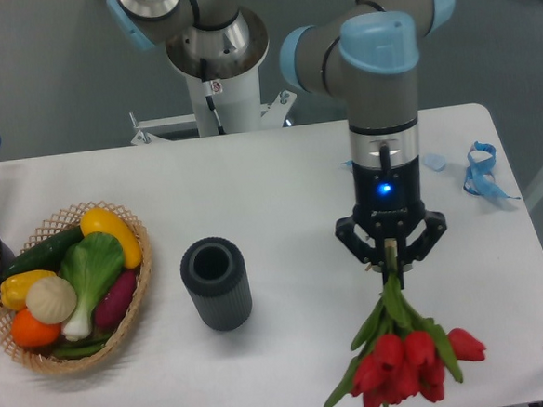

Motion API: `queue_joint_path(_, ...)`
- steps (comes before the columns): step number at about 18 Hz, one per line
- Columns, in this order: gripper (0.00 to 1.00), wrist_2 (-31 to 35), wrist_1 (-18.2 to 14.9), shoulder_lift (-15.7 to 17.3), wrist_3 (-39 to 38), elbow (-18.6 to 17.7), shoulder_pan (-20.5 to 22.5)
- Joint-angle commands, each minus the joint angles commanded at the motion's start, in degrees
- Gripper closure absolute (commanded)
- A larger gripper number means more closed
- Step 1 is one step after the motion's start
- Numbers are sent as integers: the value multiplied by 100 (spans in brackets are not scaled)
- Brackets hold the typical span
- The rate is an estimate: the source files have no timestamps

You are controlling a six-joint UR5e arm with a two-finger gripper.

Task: Insert the flowers into the vase
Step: 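Carry the tulips to the grey vase and tilt stems into it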

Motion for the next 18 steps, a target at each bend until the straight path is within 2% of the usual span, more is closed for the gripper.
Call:
queue_joint_path(3, 100, -70, 535, -26, -9, 0, -352)
queue_joint_path(4, 100, -262, 623, -35, -9, 0, -440)
queue_joint_path(9, 100, -1352, 651, 0, -9, -9, -458)
queue_joint_path(13, 100, -2274, 651, -9, -9, -88, -292)
queue_joint_path(18, 100, -3715, 624, 0, -78, 35, 376)
